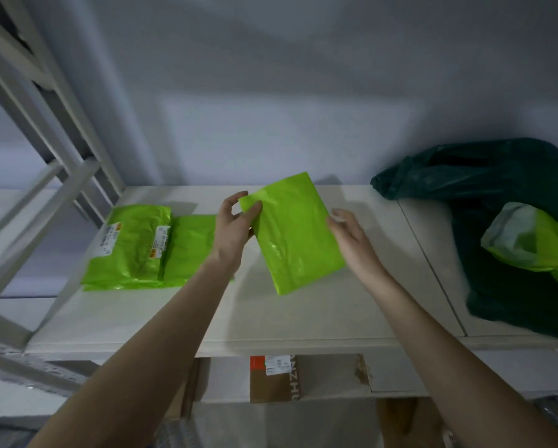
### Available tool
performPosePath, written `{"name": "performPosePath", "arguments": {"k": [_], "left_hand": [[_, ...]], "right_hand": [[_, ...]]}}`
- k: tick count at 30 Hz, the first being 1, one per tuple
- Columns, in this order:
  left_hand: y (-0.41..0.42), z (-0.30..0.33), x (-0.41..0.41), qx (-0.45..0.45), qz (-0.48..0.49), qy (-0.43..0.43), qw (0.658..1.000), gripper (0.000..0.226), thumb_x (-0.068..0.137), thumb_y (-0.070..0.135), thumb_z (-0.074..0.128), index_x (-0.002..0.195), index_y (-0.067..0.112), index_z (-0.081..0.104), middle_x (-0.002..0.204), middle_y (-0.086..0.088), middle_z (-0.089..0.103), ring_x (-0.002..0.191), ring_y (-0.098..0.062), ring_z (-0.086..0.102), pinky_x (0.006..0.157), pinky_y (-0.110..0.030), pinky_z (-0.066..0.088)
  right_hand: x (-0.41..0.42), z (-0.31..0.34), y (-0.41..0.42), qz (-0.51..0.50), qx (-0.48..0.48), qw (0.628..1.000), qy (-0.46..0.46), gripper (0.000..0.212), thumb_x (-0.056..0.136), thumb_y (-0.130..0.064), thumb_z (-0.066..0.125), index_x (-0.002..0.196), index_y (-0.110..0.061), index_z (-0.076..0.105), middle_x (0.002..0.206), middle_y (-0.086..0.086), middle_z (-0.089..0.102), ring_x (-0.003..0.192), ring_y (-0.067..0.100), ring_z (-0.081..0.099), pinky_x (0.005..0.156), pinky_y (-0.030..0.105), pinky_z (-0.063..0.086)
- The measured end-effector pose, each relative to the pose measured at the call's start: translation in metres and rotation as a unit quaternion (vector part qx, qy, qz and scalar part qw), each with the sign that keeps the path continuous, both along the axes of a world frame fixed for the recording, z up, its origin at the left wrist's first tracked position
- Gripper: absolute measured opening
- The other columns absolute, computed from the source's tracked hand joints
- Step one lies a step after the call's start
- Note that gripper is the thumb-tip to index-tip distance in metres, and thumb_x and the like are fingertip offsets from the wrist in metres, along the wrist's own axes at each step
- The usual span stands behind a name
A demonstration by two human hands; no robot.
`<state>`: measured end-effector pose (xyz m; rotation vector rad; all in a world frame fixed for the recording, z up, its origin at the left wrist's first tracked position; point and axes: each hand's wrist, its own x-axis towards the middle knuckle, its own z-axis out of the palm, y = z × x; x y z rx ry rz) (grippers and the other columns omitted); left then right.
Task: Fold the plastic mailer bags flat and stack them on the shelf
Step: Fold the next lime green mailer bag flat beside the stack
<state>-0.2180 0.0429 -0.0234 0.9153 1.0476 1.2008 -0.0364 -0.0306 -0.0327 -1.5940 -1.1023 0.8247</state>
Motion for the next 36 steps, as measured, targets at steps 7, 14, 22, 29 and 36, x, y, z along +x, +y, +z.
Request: {"name": "performPosePath", "arguments": {"k": [7, 14, 22, 29, 36], "left_hand": [[0.004, 0.002, -0.035, -0.037, -0.029, 0.101, 0.994, 0.044, 0.092, 0.024, 0.058, 0.129, 0.022, 0.035, 0.088, 0.007, 0.057, 0.070, -0.004, 0.056, 0.051, -0.016, 0.049], [0.017, -0.010, -0.087, 0.015, 0.022, 0.221, 0.975, 0.082, 0.079, 0.024, 0.075, 0.142, 0.028, 0.024, 0.113, -0.013, 0.060, 0.097, -0.023, 0.061, 0.086, -0.032, 0.049], [0.028, -0.009, -0.131, 0.084, 0.097, 0.331, 0.935, 0.048, 0.094, 0.021, 0.054, 0.139, 0.016, 0.037, 0.130, -0.007, 0.053, 0.101, -0.018, 0.056, 0.079, -0.018, 0.041], [0.029, -0.023, -0.171, 0.131, 0.150, 0.401, 0.894, 0.031, 0.089, -0.002, 0.046, 0.118, 0.002, 0.056, 0.119, -0.015, 0.055, 0.108, -0.029, 0.055, 0.097, -0.037, 0.043], [0.023, -0.043, -0.162, 0.213, -0.046, 0.624, 0.750, 0.052, 0.090, 0.030, 0.033, 0.134, 0.007, 0.049, 0.143, -0.012, 0.044, 0.129, -0.033, 0.041, 0.108, -0.038, 0.027]], "right_hand": [[-0.056, -0.006, 0.025, 0.018, 0.025, 0.998, 0.062, 0.009, 0.086, -0.007, 0.063, 0.083, -0.015, 0.058, 0.075, 0.003, 0.060, 0.070, 0.015, 0.053, 0.067, 0.031, 0.040], [-0.103, -0.008, 0.046, 0.029, 0.002, 0.995, 0.094, 0.009, 0.087, -0.014, 0.063, 0.081, -0.011, 0.058, 0.068, 0.003, 0.055, 0.061, 0.008, 0.049, 0.059, 0.026, 0.038], [-0.150, -0.020, 0.063, 0.063, -0.055, 0.993, 0.082, 0.053, 0.081, 0.003, 0.061, 0.124, -0.024, 0.046, 0.085, -0.001, 0.060, 0.088, 0.025, 0.062, 0.083, 0.037, 0.051], [-0.177, -0.039, 0.077, 0.043, -0.082, 0.996, 0.011, 0.051, 0.081, -0.002, 0.062, 0.128, -0.016, 0.048, 0.115, 0.013, 0.064, 0.107, 0.029, 0.060, 0.091, 0.033, 0.047], [-0.185, -0.047, 0.075, 0.038, -0.083, 0.969, -0.230, 0.050, 0.081, -0.010, 0.059, 0.130, -0.007, 0.050, 0.119, 0.020, 0.051, 0.116, 0.036, 0.044, 0.101, 0.034, 0.029]]}}
